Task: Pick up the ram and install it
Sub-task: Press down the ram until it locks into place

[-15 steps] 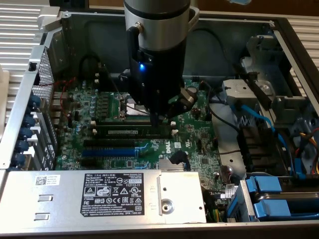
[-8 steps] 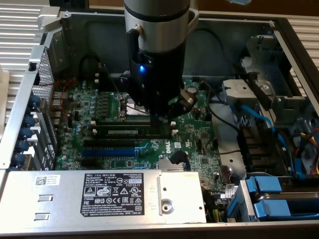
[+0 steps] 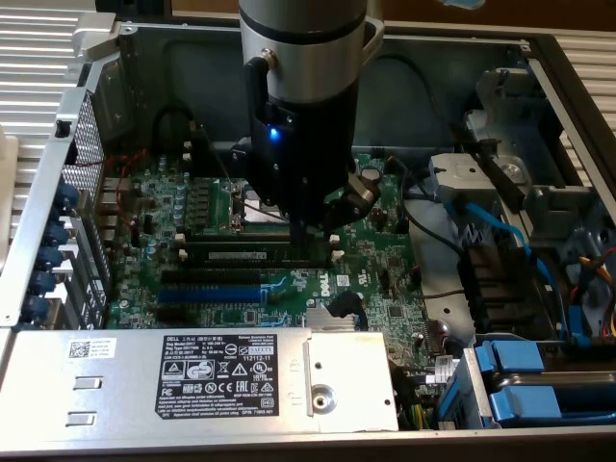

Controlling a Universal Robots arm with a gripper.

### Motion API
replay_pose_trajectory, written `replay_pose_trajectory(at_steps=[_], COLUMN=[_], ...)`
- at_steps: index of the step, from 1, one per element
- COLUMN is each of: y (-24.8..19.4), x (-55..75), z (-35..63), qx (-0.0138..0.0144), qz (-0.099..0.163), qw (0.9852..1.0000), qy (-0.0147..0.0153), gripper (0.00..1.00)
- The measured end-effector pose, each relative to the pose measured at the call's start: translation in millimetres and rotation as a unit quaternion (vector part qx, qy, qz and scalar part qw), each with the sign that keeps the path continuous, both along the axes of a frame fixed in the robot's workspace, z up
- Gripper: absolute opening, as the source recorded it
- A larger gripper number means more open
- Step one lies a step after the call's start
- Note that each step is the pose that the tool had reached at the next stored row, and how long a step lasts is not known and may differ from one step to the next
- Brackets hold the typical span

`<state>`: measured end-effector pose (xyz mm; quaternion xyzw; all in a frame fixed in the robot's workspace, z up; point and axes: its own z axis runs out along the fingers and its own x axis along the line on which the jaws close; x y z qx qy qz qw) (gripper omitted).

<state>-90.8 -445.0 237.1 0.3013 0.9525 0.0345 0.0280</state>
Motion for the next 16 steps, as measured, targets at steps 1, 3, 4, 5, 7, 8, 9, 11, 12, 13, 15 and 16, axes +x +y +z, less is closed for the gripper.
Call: replay_pose_trajectory(at_steps=[1, 3, 4, 5, 7, 8, 9, 11, 12, 13, 15, 16], y=[0.0, 0.0, 0.0, 0.0, 0.0, 0.0, 0.0, 0.0, 0.0, -0.1, 0.0, 0.0], x=[0.0, 0.0, 0.0, 0.0, 0.0, 0.0, 0.0, 0.0, 0.0, 0.0, 0.0, 0.0], z=[-0.1, -0.5, -0.8, -1.2, -2.4, -3.0, -3.8, -5.3, -6.6, -6.9, -7.1, -7.2], qx=[0.0, 0.0001, 0.0001, 0.0001, 0.0, 0.0, 0.0, 0.0, 0.0, -0.0001, -0.0001, 0.0], qz=[0.0, 0.0, 0.0, 0.0, 0.0, 0.0, 0.0, 0.0, 0.0, 0.0, 0.0, 0.0], qw=[1.0, 1.0, 1.0, 1.0, 1.0, 1.0, 1.0, 1.0, 1.0, 1.0, 1.0, 1.0], qy=[0.0, 0.0, -0.0001, -0.0001, 0.0, 0.0, 0.0, 0.0, 0.0, 0.0001, 0.0001, 0.0], gripper=[0.11, 0.11, 0.11, 0.11, 0.11, 0.11, 0.11, 0.11, 0.11, 0.11, 0.11, 0.11])
